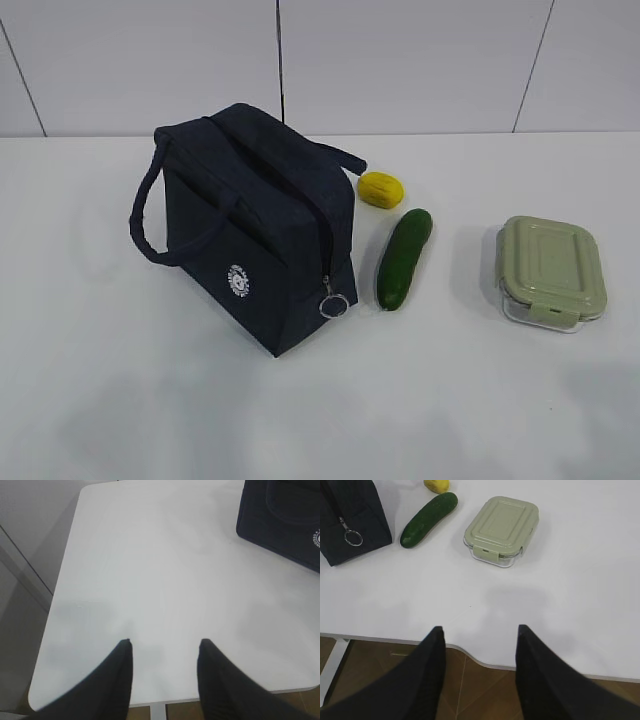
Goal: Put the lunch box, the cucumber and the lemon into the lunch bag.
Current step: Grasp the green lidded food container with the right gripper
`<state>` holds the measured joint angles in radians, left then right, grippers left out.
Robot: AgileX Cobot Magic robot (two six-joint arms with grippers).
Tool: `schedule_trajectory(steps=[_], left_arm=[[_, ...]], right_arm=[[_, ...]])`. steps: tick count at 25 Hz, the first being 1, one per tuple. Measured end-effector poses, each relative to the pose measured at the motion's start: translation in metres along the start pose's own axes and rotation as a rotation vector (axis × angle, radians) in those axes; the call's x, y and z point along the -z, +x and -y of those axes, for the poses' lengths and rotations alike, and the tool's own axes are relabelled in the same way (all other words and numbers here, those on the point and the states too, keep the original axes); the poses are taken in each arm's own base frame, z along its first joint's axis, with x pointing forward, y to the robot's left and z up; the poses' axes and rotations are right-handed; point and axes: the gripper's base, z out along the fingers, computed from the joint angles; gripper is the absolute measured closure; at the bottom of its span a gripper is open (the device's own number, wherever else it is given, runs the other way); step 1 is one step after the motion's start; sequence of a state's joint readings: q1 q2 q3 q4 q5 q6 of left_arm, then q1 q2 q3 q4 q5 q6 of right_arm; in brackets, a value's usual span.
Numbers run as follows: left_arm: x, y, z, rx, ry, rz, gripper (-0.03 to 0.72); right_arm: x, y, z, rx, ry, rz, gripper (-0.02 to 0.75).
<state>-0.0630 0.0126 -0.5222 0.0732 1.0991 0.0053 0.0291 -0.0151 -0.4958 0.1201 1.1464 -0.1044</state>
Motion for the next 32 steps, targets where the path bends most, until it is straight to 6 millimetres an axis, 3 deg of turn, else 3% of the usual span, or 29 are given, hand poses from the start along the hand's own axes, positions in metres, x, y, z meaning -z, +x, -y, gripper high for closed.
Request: schedule_trajectory(steps=[14, 20, 25, 32], left_arm=[[0.0, 0.0, 0.0, 0.0, 0.0, 0.0, 0.379], [0.0, 0.0, 0.0, 0.0, 0.0, 0.0, 0.379], [0.0, 0.0, 0.0, 0.0, 0.0, 0.0, 0.379], [0.0, 0.0, 0.0, 0.0, 0.0, 0.0, 0.379]], right_arm=[[0.0, 0.0, 0.0, 0.0, 0.0, 0.0, 0.381], [0.0, 0.0, 0.0, 0.0, 0.0, 0.0, 0.286], [0.0, -0.0002, 0.0, 0.0, 0.0, 0.002, 0.272], [-0.0018, -0.0078, -0.0009, -0.144, -0.016, -0.014, 0.268]])
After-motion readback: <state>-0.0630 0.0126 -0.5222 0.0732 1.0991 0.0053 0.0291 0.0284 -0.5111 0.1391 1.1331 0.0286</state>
